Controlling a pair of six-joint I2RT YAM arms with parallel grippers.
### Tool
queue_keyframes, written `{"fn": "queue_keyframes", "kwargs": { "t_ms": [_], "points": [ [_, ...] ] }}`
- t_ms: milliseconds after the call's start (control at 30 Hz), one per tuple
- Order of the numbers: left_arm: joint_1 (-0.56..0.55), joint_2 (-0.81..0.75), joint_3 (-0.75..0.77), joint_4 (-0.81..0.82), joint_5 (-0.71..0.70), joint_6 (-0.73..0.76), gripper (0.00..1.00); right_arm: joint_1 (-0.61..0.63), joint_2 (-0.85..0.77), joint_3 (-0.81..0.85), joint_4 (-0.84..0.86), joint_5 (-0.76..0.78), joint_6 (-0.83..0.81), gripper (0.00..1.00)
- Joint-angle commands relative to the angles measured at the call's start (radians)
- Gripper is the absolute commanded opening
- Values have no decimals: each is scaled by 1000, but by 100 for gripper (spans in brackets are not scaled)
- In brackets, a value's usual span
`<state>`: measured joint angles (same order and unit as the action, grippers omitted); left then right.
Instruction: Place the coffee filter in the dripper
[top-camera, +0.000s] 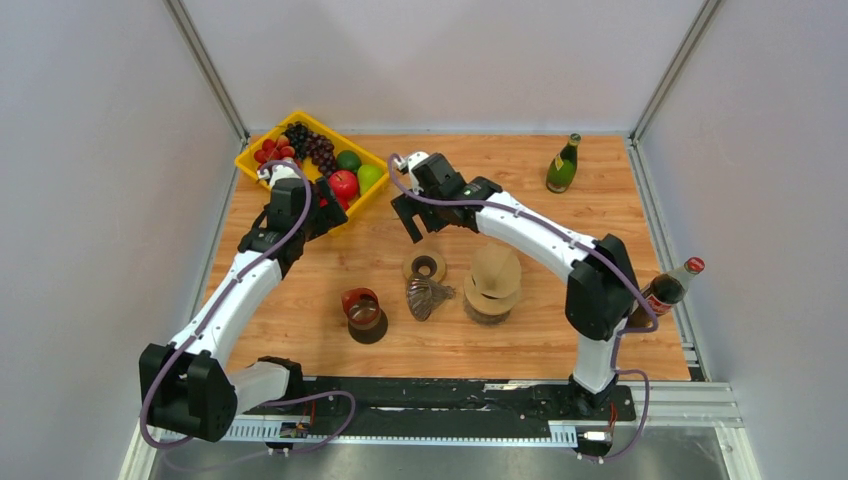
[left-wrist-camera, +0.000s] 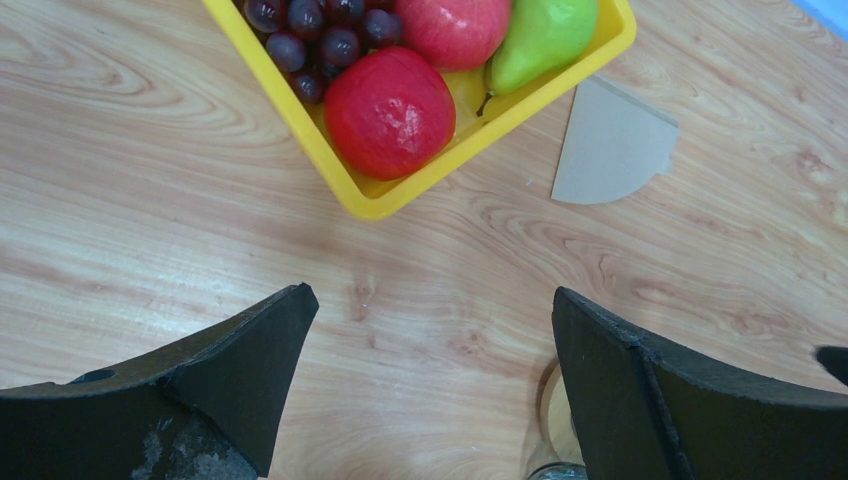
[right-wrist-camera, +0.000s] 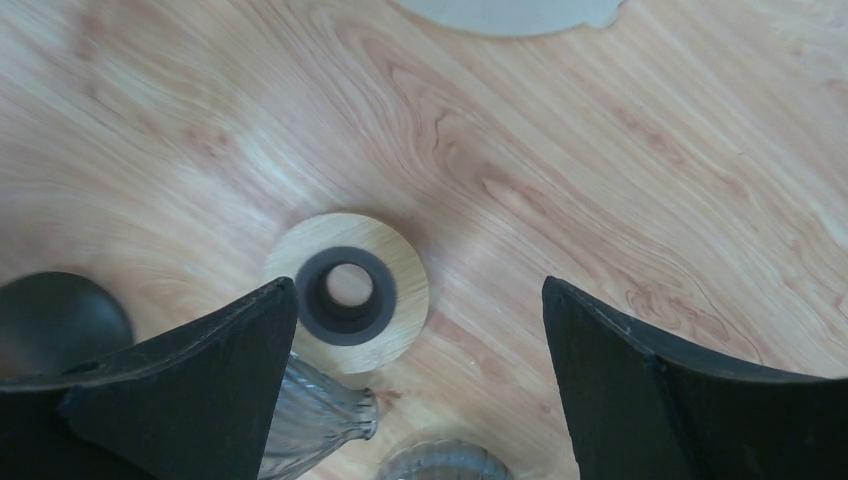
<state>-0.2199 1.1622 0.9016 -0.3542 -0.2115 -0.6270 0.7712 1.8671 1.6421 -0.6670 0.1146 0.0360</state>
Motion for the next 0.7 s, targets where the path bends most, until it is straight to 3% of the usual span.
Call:
{"fn": "queue_keyframes", "kwargs": {
  "t_ms": [0,667],
  "points": [
    [4,-19,1,23,16,10,100,-12,62,26,-5,-8,-107,94],
    [4,-19,-3,43,28,19,100,-27,223,-53,-17,-181,-200,80]
  ]
}}
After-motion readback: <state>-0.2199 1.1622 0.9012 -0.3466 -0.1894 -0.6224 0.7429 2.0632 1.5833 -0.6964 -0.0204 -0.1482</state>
